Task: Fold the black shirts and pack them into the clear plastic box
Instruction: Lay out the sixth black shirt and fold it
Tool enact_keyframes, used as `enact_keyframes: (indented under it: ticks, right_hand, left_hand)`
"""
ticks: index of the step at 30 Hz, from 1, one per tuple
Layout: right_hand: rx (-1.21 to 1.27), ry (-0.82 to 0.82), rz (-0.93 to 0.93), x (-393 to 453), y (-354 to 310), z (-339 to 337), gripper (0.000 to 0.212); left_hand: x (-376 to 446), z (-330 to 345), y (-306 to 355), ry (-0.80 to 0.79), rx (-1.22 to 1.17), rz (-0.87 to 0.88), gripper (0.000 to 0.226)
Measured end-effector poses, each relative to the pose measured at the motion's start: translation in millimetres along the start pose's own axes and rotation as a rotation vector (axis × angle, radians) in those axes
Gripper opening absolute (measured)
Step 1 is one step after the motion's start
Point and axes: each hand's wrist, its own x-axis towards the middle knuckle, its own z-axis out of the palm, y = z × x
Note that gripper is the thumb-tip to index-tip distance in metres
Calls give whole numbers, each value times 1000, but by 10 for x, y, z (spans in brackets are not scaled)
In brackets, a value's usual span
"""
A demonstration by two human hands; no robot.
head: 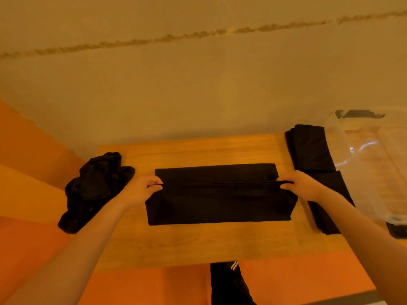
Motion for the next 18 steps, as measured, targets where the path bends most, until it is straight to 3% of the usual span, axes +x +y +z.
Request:
enact_keyframes:
  ticks: [6,9,18]
  right_hand:
    - [119,97,35,605,96,-169,29]
    - [175,185,77,779,151,-85,27]
    - [318,424,129,924,220,155,16]
  left_hand:
    - [604,-83,-76,93,-234,-149,5]
    - [764,-1,-193,117,-336,-225,13]
    - [934,260,-294,375,-304,-237,10]
